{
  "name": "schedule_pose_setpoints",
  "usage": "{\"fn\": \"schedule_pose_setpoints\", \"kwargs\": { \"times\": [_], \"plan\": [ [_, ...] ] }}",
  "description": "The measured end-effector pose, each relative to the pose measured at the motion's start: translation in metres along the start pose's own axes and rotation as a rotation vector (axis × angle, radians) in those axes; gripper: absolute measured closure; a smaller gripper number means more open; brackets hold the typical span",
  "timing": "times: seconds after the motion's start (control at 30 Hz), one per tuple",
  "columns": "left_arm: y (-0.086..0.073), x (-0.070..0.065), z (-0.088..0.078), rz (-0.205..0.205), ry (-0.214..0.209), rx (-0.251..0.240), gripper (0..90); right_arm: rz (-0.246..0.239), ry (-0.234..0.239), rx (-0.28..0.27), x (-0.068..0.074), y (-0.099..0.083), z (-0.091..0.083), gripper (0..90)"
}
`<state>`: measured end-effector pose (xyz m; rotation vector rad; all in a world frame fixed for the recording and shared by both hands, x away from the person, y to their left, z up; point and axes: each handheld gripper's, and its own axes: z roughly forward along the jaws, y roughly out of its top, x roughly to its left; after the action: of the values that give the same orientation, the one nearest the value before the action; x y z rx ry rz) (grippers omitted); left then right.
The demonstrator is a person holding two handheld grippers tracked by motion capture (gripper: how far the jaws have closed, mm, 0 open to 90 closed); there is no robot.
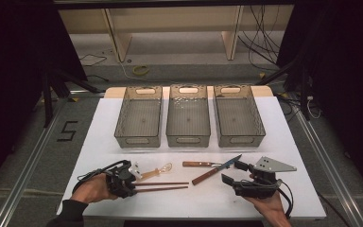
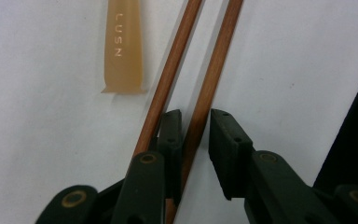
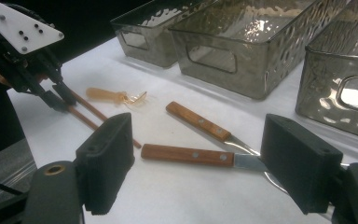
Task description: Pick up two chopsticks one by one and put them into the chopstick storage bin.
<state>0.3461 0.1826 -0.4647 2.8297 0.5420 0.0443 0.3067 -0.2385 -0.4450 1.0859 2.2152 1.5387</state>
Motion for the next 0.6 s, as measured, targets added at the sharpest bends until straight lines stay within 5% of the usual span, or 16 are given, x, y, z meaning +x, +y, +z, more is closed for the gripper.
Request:
{"fn": "schedule_pose_setpoints", "kwargs": {
  "times": [0.27,0.6],
  "plan": [
    [0.0018,-0.0041,-0.0007,0.082,-0.007,0.032,79.0,-0.003,-0.001,0.008,0.0004,-0.0001,0.0008,26.5],
    [0.001,-0.0043,-0.0007,0.118,-0.021,0.024,82.3,-0.005,-0.004,0.017,0.0001,-0.0002,0.0014,26.6]
  ]
}}
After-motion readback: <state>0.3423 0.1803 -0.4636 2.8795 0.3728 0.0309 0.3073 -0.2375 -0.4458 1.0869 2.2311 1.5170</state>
